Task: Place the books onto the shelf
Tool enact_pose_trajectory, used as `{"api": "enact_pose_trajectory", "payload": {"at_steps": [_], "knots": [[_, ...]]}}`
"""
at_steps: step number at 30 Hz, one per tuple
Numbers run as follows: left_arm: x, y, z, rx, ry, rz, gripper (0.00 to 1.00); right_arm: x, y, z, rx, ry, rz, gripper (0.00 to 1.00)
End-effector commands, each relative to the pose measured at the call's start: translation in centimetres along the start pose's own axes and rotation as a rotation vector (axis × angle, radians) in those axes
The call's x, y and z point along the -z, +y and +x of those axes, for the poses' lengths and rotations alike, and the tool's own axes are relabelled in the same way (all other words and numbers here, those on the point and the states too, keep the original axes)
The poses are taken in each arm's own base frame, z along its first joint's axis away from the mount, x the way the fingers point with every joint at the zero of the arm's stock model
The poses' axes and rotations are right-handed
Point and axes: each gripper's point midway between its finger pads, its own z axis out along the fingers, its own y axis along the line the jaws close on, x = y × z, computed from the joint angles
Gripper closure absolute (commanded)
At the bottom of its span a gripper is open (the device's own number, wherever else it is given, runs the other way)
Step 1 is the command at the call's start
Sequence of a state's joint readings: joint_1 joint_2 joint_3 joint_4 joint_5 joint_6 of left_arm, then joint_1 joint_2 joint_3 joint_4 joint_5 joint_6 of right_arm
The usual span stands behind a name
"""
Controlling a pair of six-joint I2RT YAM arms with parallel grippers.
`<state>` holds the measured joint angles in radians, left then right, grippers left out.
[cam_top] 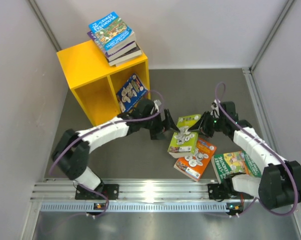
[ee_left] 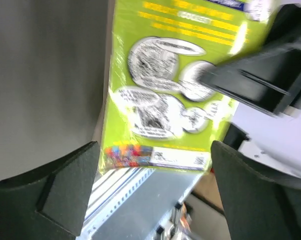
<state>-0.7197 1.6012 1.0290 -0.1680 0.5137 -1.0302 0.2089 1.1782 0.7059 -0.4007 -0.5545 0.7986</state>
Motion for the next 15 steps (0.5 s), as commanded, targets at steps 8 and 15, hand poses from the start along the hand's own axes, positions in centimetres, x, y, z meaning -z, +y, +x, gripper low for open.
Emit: {"api": "enact_pose_trajectory", "payload": {"at_steps": [8, 15], "knots": [[23.5, -0.9, -3.5, -0.087, -0.708, -0.414, 0.01, 4.0, 12.1, -2.1, 0.251, -0.117, -0.165, 1.00], [29.6, -0.4, -1.9, -0.156, -0.842, -0.409, 0.01, 4.6, 23.7, -1.7, 0.407, -0.204, -0.370, 1.00]]}}
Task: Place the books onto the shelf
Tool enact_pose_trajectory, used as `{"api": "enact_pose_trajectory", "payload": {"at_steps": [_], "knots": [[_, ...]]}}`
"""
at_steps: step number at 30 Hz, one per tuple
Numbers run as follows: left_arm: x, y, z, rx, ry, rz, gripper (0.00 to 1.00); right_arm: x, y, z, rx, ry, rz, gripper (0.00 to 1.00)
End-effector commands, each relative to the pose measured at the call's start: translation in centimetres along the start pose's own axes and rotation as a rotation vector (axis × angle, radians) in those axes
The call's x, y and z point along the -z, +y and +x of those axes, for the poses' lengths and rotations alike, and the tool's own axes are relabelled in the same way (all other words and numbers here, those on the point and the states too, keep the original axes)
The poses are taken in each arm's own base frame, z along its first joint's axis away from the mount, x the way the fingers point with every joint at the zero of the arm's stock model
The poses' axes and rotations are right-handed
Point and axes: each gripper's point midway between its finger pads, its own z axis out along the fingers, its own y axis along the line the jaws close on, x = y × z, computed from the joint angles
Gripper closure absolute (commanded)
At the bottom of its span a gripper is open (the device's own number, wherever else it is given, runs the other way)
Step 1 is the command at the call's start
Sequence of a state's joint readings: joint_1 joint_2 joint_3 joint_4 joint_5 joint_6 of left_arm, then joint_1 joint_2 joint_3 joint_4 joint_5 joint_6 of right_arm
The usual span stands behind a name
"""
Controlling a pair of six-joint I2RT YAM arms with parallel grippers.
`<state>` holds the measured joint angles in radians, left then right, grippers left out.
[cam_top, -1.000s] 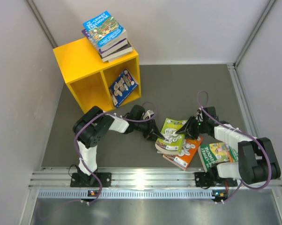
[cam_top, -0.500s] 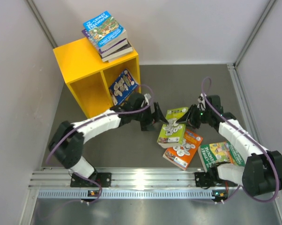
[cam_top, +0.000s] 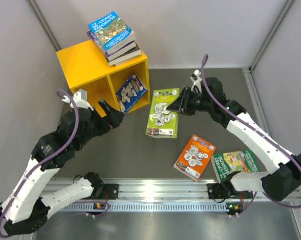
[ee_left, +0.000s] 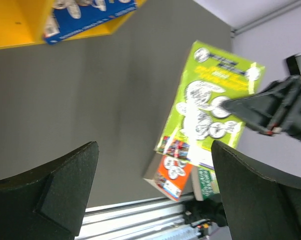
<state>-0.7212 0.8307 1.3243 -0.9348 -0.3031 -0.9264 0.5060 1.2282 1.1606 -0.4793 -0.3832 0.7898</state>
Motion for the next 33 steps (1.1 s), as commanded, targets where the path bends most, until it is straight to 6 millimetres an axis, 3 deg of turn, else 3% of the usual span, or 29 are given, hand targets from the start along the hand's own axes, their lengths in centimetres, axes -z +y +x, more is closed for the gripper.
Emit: {"api": "enact_pose_trajectory", "payload": {"at_steps": [1, 2, 3, 5, 6, 8, 11, 20, 25, 33], "knots": [[-0.4, 3.9, 0.4, -0.117, 0.004, -0.178, 0.01, -0.5, 8.1, -4.0, 0.092, -0.140, -0.199, 1.00], [-0.2, 3.9, 0.3, -0.127, 0.002, -0.175, 0.01, -2.2, 8.4, -3.5, 0.094, -0.112, -0.195, 1.00], [-0.1, 4.1, 0.2, -0.129, 0.001, -0.185, 0.01, -2.3, 9.7, -4.7, 0.101, -0.144, -0.205, 1.00], [0.3, 4.0, -0.2, -0.126, -0.013, -0.181, 0.01, -4.8, 9.9, -4.5, 0.095, -0.115, -0.185, 1.00], [0.6, 3.9, -0.4, -0.126, -0.020, -0.171, 0.01, -4.9, 11.1, -5.6, 0.101, -0.148, -0.192, 1.00], [1.1, 3.7, -0.7, -0.141, -0.028, -0.153, 0.01, -7.2, 11.2, -5.6, 0.098, -0.137, -0.169, 1.00], [1.7, 3.8, -1.0, -0.163, -0.023, -0.156, 0.01, -9.1, 12.7, -7.4, 0.101, -0.198, -0.149, 1.00], [3.1, 3.8, -0.5, -0.272, 0.057, -0.147, 0.01, -14.9, 15.3, -9.8, 0.102, -0.352, -0.090, 1.00], [3.7, 4.6, 0.6, -0.301, 0.110, -0.150, 0.01, -16.4, 15.4, -10.5, 0.094, -0.465, -0.024, 1.00], [4.5, 5.2, 2.3, -0.336, 0.186, -0.115, 0.01, -16.1, 13.5, -13.4, 0.049, -0.699, 0.123, 1.00]]}}
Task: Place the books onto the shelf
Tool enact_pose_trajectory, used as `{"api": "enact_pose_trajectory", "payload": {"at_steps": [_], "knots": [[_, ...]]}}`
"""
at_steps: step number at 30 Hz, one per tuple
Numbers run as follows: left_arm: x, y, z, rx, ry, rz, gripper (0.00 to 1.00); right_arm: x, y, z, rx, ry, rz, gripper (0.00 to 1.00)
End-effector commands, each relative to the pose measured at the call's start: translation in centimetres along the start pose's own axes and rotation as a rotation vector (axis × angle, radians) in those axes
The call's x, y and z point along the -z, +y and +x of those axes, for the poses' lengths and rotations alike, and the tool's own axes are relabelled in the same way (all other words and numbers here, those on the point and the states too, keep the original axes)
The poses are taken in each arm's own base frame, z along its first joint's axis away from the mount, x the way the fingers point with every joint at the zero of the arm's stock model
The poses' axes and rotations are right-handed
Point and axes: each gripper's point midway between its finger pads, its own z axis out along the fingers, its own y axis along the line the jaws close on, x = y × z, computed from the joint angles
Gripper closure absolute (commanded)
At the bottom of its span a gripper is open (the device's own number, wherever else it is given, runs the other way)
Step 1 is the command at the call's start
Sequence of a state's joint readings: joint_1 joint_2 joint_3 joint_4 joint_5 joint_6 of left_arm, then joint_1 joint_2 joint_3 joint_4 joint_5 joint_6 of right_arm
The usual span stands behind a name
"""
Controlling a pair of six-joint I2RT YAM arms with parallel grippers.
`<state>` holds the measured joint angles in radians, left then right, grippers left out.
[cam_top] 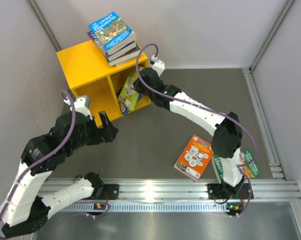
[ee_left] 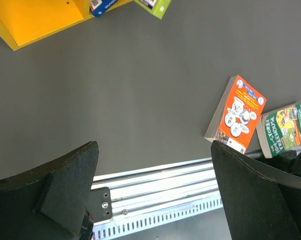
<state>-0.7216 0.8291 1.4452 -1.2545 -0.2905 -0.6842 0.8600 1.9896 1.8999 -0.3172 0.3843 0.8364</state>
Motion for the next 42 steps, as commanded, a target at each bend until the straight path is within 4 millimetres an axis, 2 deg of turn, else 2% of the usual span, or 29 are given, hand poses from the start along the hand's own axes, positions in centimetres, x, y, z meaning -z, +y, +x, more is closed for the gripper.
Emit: {"api": "enact_pose_trajectory", "payload": {"at_steps": [1, 3, 4, 5, 7, 9, 10, 12, 13, 15, 16, 18, 22, 26, 35, 37, 38, 39, 42], "knots": [[0.5, 0.3, 1.3, -0.043, 0.044, 0.020, 0.01, 1.2, 3.4, -7.0, -0.107, -0.284, -0.033, 1.00], [0.5, 0.5, 1.5, -0.046, 0.049, 0.022, 0.01, 0.6, 3.1, -7.2, -0.122, -0.331, -0.023, 1.00], [0.6, 0.7, 1.9, -0.052, 0.051, 0.026, 0.01, 0.0, 2.5, -6.5, -0.123, -0.335, -0.012, 1.00], [0.6, 0.8, 2.0, -0.052, 0.052, 0.026, 0.01, -0.1, 2.9, -7.0, -0.154, -0.378, -0.030, 1.00], [0.6, 1.1, 2.4, -0.059, 0.056, 0.022, 0.01, -0.9, 2.5, -6.0, -0.177, -0.392, -0.035, 1.00], [0.7, 1.3, 2.6, -0.060, 0.064, 0.020, 0.01, -1.2, 2.7, -6.2, -0.203, -0.432, -0.037, 1.00], [0.8, 1.4, 2.8, -0.063, 0.069, 0.018, 0.01, -1.9, 2.5, -5.2, -0.195, -0.429, -0.023, 1.00], [0.9, 1.6, 3.0, -0.068, 0.075, 0.016, 0.01, -2.4, 2.2, -5.2, -0.197, -0.468, 0.006, 1.00], [1.0, 1.7, 3.0, -0.073, 0.077, 0.015, 0.01, -3.2, 2.1, -4.3, -0.192, -0.469, 0.020, 1.00], [1.2, 2.0, 3.1, -0.079, 0.076, 0.010, 0.01, -3.7, 1.8, -4.0, -0.200, -0.494, 0.048, 1.00], [1.3, 2.1, 3.1, -0.080, 0.074, 0.009, 0.01, -4.6, 1.1, -2.9, -0.186, -0.495, 0.074, 1.00], [1.6, 2.4, 3.2, -0.081, 0.075, 0.001, 0.01, -5.0, 1.1, -3.0, -0.192, -0.534, 0.095, 1.00], [2.1, 2.9, 3.5, -0.066, 0.071, -0.001, 0.01, -6.9, -0.4, -1.0, -0.180, -0.570, 0.167, 1.00], [2.2, 3.4, 4.1, -0.045, 0.075, -0.011, 0.01, -7.9, -1.4, 0.3, -0.191, -0.578, 0.194, 1.00], [2.8, 4.5, 5.1, 0.007, 0.073, -0.032, 0.01, -8.7, -3.2, 3.9, -0.156, -0.568, 0.240, 1.00], [2.7, 4.7, 5.4, 0.012, 0.077, -0.034, 0.01, -9.1, -3.4, 5.0, -0.154, -0.548, 0.233, 0.92], [2.7, 4.8, 5.5, 0.016, 0.080, -0.038, 0.01, -9.4, -3.4, 5.4, -0.166, -0.538, 0.225, 0.84], [2.7, 4.9, 5.6, 0.018, 0.081, -0.039, 0.01, -9.5, -3.5, 5.6, -0.172, -0.527, 0.219, 0.66], [2.7, 5.0, 5.6, 0.021, 0.077, -0.043, 0.01, -9.7, -3.7, 7.1, -0.186, -0.472, 0.206, 0.33]]}}
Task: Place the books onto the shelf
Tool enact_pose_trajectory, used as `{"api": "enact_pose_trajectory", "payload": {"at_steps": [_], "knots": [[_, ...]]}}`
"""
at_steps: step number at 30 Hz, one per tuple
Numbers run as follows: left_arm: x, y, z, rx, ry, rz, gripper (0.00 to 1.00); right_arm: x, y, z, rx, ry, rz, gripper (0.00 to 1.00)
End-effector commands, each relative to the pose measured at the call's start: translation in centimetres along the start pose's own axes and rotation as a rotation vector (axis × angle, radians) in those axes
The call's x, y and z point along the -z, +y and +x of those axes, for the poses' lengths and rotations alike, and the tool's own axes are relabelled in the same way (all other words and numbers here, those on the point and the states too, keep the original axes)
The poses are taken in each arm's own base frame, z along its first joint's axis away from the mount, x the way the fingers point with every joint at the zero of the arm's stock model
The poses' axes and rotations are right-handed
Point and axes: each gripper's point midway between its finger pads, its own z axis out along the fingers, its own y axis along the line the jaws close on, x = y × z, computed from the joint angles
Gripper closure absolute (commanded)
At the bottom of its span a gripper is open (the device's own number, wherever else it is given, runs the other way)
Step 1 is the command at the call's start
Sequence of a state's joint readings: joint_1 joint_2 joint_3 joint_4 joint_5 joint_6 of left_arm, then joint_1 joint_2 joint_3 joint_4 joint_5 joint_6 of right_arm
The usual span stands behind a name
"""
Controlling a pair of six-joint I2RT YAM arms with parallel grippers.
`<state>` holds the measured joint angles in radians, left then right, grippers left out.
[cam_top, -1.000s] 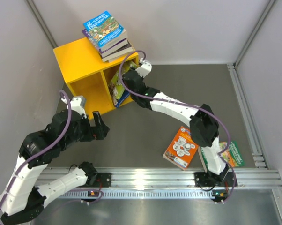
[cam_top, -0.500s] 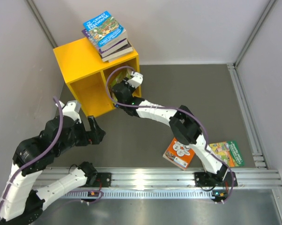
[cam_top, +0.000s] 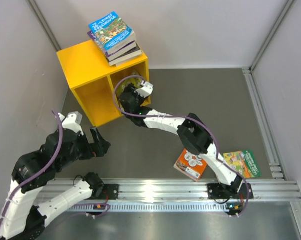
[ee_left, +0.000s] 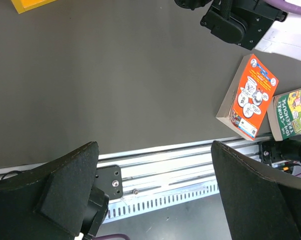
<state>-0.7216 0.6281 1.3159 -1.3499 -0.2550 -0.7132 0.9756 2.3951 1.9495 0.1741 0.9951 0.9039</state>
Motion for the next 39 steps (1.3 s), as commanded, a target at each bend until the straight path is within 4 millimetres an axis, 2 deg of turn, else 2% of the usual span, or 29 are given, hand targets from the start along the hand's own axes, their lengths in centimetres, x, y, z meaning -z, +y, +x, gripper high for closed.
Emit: {"api": "enact_pose_trajectory", "payload": {"at_steps": [1, 3, 6, 9, 14, 15, 17, 18, 20, 23, 24, 25, 26, 27, 29, 30, 31, 32, 33, 34, 35, 37, 38, 39], "knots": [[0.3, 1.5, 1.1, 0.002, 0.032, -0.057, 0.01, 0.6, -0.1, 0.8, -0.065, 0.016, -0.005, 0.30], [0.3, 1.5, 0.9, 0.003, 0.021, -0.058, 0.01, 1.1, 0.4, 0.6, -0.073, 0.049, -0.027, 0.25], [0.3, 1.4, 0.6, 0.009, 0.006, -0.055, 0.01, 1.9, 0.1, 0.8, -0.062, 0.091, -0.040, 0.23], [0.2, 1.3, 0.4, 0.014, -0.009, -0.047, 0.01, 3.1, 0.9, -0.5, -0.052, 0.122, -0.070, 0.22], [-0.2, 0.9, -0.2, 0.017, -0.038, -0.039, 0.01, 4.5, 1.2, -1.4, 0.016, 0.187, -0.107, 0.07], [-0.4, 0.9, -0.3, 0.020, -0.039, -0.039, 0.01, 4.7, 1.4, -2.1, 0.019, 0.192, -0.111, 0.00], [-0.6, 0.7, -0.4, 0.025, -0.045, -0.032, 0.01, 5.1, 1.0, -2.2, 0.054, 0.226, -0.108, 0.00], [-0.7, 0.7, -0.3, 0.027, -0.045, -0.034, 0.01, 5.5, 1.3, -3.1, 0.053, 0.230, -0.112, 0.00], [-0.8, 0.5, -0.6, 0.037, -0.057, -0.025, 0.01, 6.1, 0.7, -3.6, 0.068, 0.245, -0.109, 0.00], [-0.9, 0.4, -0.8, 0.049, -0.070, -0.020, 0.01, 7.5, -0.8, -5.4, 0.116, 0.259, -0.105, 0.00], [-1.0, 0.3, -0.9, 0.054, -0.077, -0.018, 0.01, 8.1, -0.6, -7.9, 0.102, 0.249, -0.116, 0.00], [-1.1, 0.2, -0.9, 0.059, -0.079, -0.016, 0.01, 8.8, -2.5, -7.7, 0.163, 0.283, -0.093, 0.00], [-1.2, 0.1, -0.8, 0.060, -0.076, -0.012, 0.01, 9.2, -3.2, -8.8, 0.179, 0.290, -0.084, 0.00], [-1.4, -0.2, -1.0, 0.063, -0.079, -0.001, 0.01, 10.1, -4.0, -11.1, 0.177, 0.285, -0.079, 0.00], [-2.1, -1.1, -0.4, 0.053, -0.049, 0.041, 0.01, 11.5, -6.4, -12.2, 0.239, 0.350, -0.063, 0.00], [-2.6, -1.8, -0.1, 0.034, -0.029, 0.068, 0.01, 12.2, -8.0, -14.2, 0.238, 0.358, -0.052, 0.00], [-3.1, -3.6, 0.1, 0.031, -0.009, 0.148, 0.01, 13.3, -10.1, -14.0, 0.267, 0.425, -0.024, 0.00], [-4.3, -4.1, 1.2, 0.020, 0.042, 0.162, 0.01, 13.9, -11.8, -14.4, 0.274, 0.458, 0.010, 0.00], [-5.6, -4.9, 2.0, 0.017, 0.097, 0.168, 0.01, 14.6, -14.2, -15.7, 0.264, 0.474, 0.059, 0.00], [-6.2, -6.6, 2.4, 0.020, 0.136, 0.238, 0.01, 15.5, -15.7, -15.7, 0.258, 0.521, 0.091, 0.00], [-8.0, -7.0, 3.7, 0.021, 0.209, 0.222, 0.01, 16.6, -19.1, -15.8, 0.279, 0.579, 0.192, 0.00], [-9.6, -8.8, 3.6, 0.031, 0.226, 0.270, 0.01, 18.9, -23.0, -15.3, 0.283, 0.693, 0.284, 0.00], [-11.2, -9.1, 4.2, 0.022, 0.257, 0.259, 0.01, 20.3, -26.5, -15.1, 0.317, 0.751, 0.389, 0.00], [-11.8, -9.7, 4.2, 0.017, 0.265, 0.272, 0.01, 21.1, -28.0, -14.8, 0.334, 0.791, 0.424, 0.00]]}}
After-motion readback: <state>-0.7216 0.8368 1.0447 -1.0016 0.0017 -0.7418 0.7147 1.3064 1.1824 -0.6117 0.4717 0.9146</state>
